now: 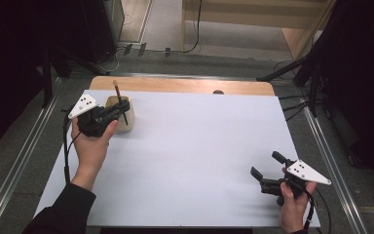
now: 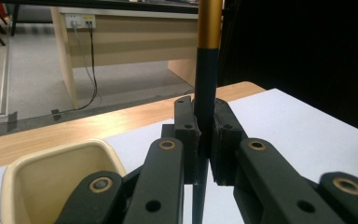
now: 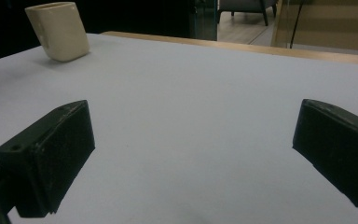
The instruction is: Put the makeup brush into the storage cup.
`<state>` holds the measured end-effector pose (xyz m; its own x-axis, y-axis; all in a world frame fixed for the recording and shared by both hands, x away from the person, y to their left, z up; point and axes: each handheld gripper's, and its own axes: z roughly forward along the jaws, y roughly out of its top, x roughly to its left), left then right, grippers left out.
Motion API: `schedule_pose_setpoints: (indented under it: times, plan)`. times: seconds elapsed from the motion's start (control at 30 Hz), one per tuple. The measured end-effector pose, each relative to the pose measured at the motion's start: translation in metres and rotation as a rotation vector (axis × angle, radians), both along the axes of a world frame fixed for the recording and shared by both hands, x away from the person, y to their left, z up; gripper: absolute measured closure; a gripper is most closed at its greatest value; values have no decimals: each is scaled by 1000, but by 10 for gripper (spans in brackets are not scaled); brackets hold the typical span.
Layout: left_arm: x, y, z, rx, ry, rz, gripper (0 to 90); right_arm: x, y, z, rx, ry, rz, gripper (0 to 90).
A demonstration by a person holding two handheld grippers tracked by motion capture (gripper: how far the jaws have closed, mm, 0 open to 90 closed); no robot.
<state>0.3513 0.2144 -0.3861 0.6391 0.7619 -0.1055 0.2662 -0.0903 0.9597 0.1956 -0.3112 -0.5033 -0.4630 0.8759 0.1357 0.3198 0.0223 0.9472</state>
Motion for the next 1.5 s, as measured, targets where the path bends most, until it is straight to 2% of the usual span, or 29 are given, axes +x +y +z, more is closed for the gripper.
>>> schedule_pose_setpoints:
  times: [0.67, 1.1, 1.3, 1.5]
  plan:
    - [22, 12, 2, 3, -14, 57, 839, 0, 1, -1, -1, 1, 5, 0]
    - [34, 18, 6, -9, -23, 92, 839, 0, 1, -1, -4, 3, 8, 0]
    - [39, 19, 2, -6, -24, 100, 839, 0, 1, -2, -5, 3, 9, 0]
    - [49, 23, -4, 7, -32, 140, 839, 1, 3, -2, -8, 3, 16, 0]
